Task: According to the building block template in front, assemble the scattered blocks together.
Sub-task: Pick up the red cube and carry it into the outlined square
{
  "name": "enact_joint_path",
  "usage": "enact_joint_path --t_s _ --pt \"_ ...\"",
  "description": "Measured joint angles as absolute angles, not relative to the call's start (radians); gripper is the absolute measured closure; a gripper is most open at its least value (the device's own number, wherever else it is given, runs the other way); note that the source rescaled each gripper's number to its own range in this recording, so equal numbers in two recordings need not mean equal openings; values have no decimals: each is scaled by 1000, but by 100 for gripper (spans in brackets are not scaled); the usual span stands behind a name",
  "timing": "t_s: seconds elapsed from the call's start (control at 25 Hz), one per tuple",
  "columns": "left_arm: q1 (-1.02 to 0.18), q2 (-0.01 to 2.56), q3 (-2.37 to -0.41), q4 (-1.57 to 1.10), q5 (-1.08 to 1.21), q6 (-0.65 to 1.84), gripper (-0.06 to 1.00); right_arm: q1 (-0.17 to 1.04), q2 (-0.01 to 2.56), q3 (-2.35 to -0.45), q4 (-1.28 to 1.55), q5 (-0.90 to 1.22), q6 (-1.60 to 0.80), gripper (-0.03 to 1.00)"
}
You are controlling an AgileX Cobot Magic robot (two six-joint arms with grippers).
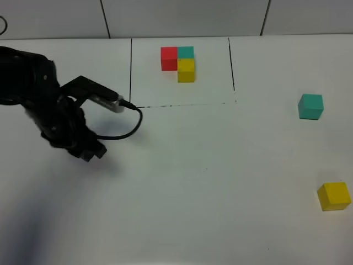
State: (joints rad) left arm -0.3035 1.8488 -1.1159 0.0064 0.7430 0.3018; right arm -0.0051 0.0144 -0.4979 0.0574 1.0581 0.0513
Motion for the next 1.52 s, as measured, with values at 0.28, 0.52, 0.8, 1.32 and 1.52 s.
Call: enact_joint_path --t_s 0.28,0.52,0.8,1.32,1.52 --pt "-451 1969 -1380 67 899 474 94 -5 14 -498 57 1058 51 22" --pt "-560 2118 -1585 106 987 558 94 -5 14 -498 57 1058 51 22" --pt "-622 2262 -1797 107 1061 663 94 -5 14 -498 57 1058 52 22" --pt "-637 2421 -2013 112 1120 743 94 -5 14 -498 58 1058 51 22" --pt "-637 2453 -2017 112 1107 757 94 -5 14 -498 58 1058 51 22"
